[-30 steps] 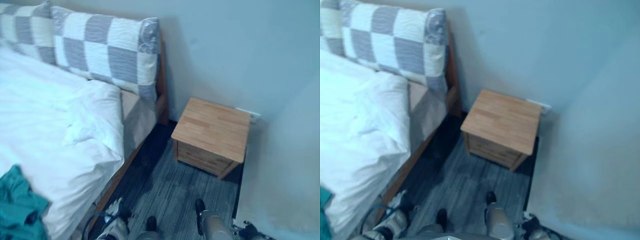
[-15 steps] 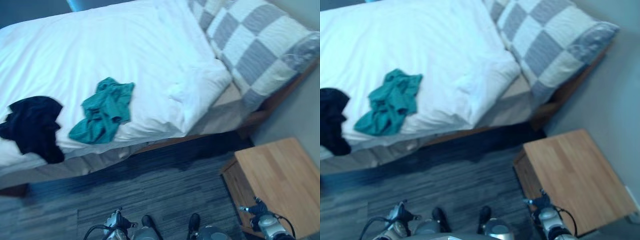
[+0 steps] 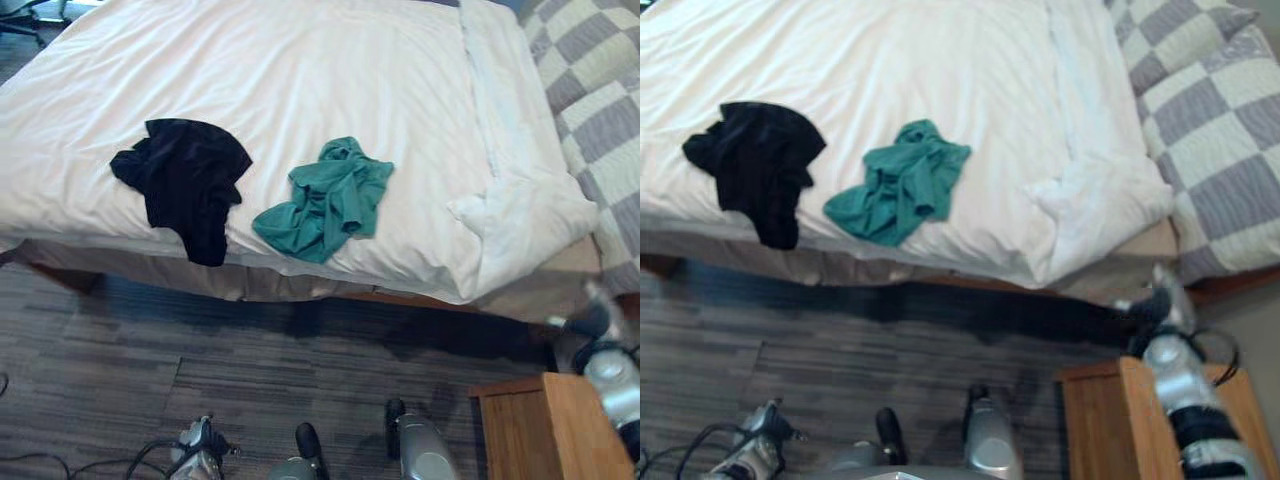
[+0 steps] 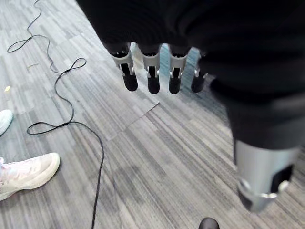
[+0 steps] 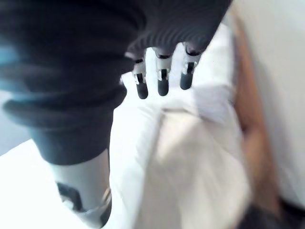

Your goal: Tidy up the quilt and then pick up the clothes from the bed and put them into the laundry hamper.

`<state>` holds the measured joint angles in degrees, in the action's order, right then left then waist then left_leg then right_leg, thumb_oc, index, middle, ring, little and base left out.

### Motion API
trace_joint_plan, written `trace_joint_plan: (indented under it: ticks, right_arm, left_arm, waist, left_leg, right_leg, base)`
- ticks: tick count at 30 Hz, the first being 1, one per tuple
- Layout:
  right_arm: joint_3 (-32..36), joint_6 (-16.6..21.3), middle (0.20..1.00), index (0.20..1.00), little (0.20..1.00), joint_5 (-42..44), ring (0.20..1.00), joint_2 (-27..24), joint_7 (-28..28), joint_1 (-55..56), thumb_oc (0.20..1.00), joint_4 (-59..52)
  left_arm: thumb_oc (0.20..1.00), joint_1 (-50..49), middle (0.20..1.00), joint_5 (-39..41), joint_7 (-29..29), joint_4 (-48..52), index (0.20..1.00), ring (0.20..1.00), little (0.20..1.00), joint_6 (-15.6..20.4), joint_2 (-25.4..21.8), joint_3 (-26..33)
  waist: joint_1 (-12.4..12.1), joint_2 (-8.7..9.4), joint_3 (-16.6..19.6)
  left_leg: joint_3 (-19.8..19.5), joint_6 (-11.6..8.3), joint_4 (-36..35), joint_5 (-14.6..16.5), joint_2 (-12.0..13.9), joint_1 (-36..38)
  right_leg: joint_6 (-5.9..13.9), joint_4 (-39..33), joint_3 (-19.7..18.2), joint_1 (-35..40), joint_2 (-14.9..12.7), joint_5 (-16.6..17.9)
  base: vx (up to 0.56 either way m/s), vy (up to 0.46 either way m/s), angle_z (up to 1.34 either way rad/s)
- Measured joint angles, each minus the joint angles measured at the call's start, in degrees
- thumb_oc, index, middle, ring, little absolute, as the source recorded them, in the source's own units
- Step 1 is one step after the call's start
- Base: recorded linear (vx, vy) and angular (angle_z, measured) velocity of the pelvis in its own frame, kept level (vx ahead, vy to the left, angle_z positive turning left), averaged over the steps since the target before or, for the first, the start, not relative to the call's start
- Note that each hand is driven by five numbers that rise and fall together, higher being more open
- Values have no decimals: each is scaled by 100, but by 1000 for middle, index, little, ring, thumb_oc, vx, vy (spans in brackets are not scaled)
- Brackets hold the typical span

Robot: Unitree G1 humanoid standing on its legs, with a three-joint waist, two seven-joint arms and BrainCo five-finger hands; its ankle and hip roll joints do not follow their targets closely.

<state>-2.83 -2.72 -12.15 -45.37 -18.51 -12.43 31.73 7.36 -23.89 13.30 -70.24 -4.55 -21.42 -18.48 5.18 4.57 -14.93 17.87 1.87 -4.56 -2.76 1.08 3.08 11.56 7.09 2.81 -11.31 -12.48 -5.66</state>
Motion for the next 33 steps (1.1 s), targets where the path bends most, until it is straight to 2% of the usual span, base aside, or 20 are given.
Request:
trace_joint_plan:
  ticks: [1,2,5,7,8,10,11,12,13,16,17,18,19,23,27,28,30,31,32,33]
  right_arm:
    - [0,7,1000,1000,1000,-171,1000,-242,-17,-187,1000,-52]
    - [-13,-4,1000,1000,1000,-244,1000,-281,-22,-397,1000,-31]
    - [-431,41,1000,1000,1000,-417,1000,-300,-28,-999,1000,-174]
    - [-746,22,1000,1000,1000,-552,1000,-256,9,-1300,1000,-108]
    - [-892,0,1000,1000,1000,-575,1000,-256,-4,-1432,1000,-97]
    - [-1355,-32,1000,1000,1000,-577,1000,-268,7,-2030,1000,46]
    - [-1438,-11,1000,1000,1000,-583,1000,-303,1,-2357,1000,58]
    - [-1713,-29,1000,1000,1000,-582,1000,-364,-3,-2802,1000,253]
    - [-1945,-23,1000,1000,1000,-582,1000,-389,0,-3148,1000,442]
    - [-2706,0,1000,1000,1000,-560,1000,-405,-11,-4560,1000,1587]
    - [-3004,16,950,950,950,-531,950,-405,12,-5008,950,2143]
    - [-3070,-5,391,391,391,-524,391,-411,15,-5187,391,2482]
    - [-3180,9,200,200,200,-519,200,-377,63,-5266,200,2890]
    - [-3095,51,200,200,200,-471,200,-353,101,-5320,200,3348]
    - [-2484,37,200,200,200,-247,200,-349,108,-4933,200,3193]
    - [-1994,51,200,200,200,-219,200,-357,79,-4373,200,2778]
    - [-1522,70,200,200,200,-75,200,-246,22,-3611,200,2125]
    - [-1418,79,536,536,536,-65,536,-204,5,-3425,536,2014]
    - [-780,89,1000,1000,1000,5,1000,-139,-24,-2702,1000,1492]
    - [-69,130,1000,1000,1000,142,1000,21,-11,-1948,1000,778]
  left_arm:
    - [1000,94,1000,-3,-22,3,1000,1000,1000,37,-6,-88]
    - [1000,151,1000,-4,-24,-1,1000,1000,1000,55,-5,-104]
    - [1000,-16,1000,-4,-9,180,1000,1000,1000,93,-62,-241]
    - [1000,-97,1000,-1,34,288,1000,1000,1000,153,55,-203]
    - [1000,-220,1000,3,51,433,1000,1000,1000,188,115,-243]
    - [1000,-351,1000,0,55,541,1000,1000,1000,228,266,-380]
    - [1000,-366,1000,1,53,591,1000,1000,1000,246,400,-411]
    - [1000,-284,1000,2,60,641,1000,1000,1000,293,508,-497]
    - [1000,-224,1000,2,69,668,1000,1000,1000,320,541,-599]
    - [1000,196,1000,11,200,702,1000,1000,1000,436,619,-842]
    - [1000,395,1000,12,255,702,1000,1000,1000,453,621,-944]
    - [1000,556,1000,19,285,736,1000,1000,1000,453,644,-961]
    - [1000,646,1000,58,298,780,1000,1000,1000,459,646,-1036]
    - [1000,699,1000,130,322,873,1000,1000,1000,468,697,-1087]
    - [1000,653,1000,129,313,823,1000,1000,1000,449,717,-1072]
    - [1000,655,1000,124,304,752,1000,1000,1000,446,736,-1027]
    - [1000,594,1000,116,281,662,1000,1000,1000,392,748,-940]
    - [1000,558,1000,115,279,652,1000,1000,1000,383,747,-888]
    - [1000,526,1000,90,267,641,1000,1000,1000,297,752,-794]
    - [1000,485,1000,28,250,632,1000,1000,1000,261,763,-648]
  waist:
    - [-8,-6,-15]
    - [-7,-4,-21]
    - [-98,175,41]
    - [-94,144,60]
    - [-124,21,63]
    - [-93,-190,55]
    - [-101,-328,-3]
    - [-117,-503,-103]
    - [-84,-560,-129]
    - [-132,-1008,-289]
    - [-121,-1136,-360]
    - [-202,-1294,-461]
    - [-265,-1371,-484]
    - [-334,-1452,-591]
    - [-316,-1249,-716]
    - [-283,-1179,-731]
    - [-228,-1056,-732]
    - [-205,-1023,-720]
    - [-178,-948,-730]
    - [-179,-898,-732]
  left_leg:
    - [-118,-11,-5,4,-20,-21]
    - [-131,-22,-4,2,-25,-29]
    - [-98,-243,-16,11,-80,109]
    - [-189,-449,-42,52,102,144]
    - [-108,-538,-43,34,271,67]
    - [-15,-585,-38,26,516,-106]
    - [22,-627,-23,-53,614,-208]
    - [16,-732,-6,-132,695,-282]
    - [30,-754,-7,-152,729,-326]
    - [3,-849,-7,-256,756,-721]
    - [-57,-837,-8,-290,742,-841]
    - [-140,-843,-9,-314,743,-931]
    - [-166,-842,-9,-335,741,-1007]
    - [-287,-862,-8,-363,745,-1180]
    - [-294,-867,-8,-362,760,-962]
    - [-303,-872,-16,-354,772,-887]
    - [-289,-866,-17,-345,778,-720]
    - [-277,-861,-17,-333,776,-678]
    - [-229,-882,-17,-260,786,-555]
    - [-207,-893,-17,-235,794,-445]
  right_leg:
    - [111,-700,-186,132,-148,257]
    - [114,-957,-230,157,-212,445]
    - [112,-1171,-27,345,-461,738]
    - [-25,-1151,-8,411,-304,1508]
    - [-155,-1196,-31,390,-159,1743]
    - [-184,-1204,-23,163,75,1771]
    - [-328,-1179,5,32,187,1955]
    - [-403,-1179,24,-43,293,1953]
    - [-426,-1179,7,-120,333,1971]
    - [-502,-1176,62,-461,362,2029]
    - [-540,-1175,87,-566,361,2059]
    - [-557,-1175,172,-588,347,2071]
    - [-555,-1175,199,-651,342,2069]
    - [-565,-1173,305,-747,327,2076]
    - [-576,-1174,351,-510,337,2066]
    - [-604,-1175,381,-407,340,2040]
    - [-620,-1176,404,-231,344,2010]
    - [-613,-1177,392,-202,343,2003]
    - [-588,-1175,346,-117,369,1982]
    - [-612,-1175,327,-19,381,1984]
  base:
    - [161,-162,44]
    - [78,-91,37]
    - [72,-163,11]
    - [98,-251,38]
    - [56,-168,13]
    - [4,-118,-23]
    - [-31,-153,-28]
    - [-45,-117,-15]
    - [-20,-51,-8]
    - [-42,-86,8]
    - [-23,-85,33]
    - [-20,-107,33]
    - [5,-59,22]
    - [32,-28,13]
    - [49,15,7]
    - [68,39,11]
    - [66,32,4]
    - [108,63,-11]
    - [109,76,-12]
    - [116,116,-23]
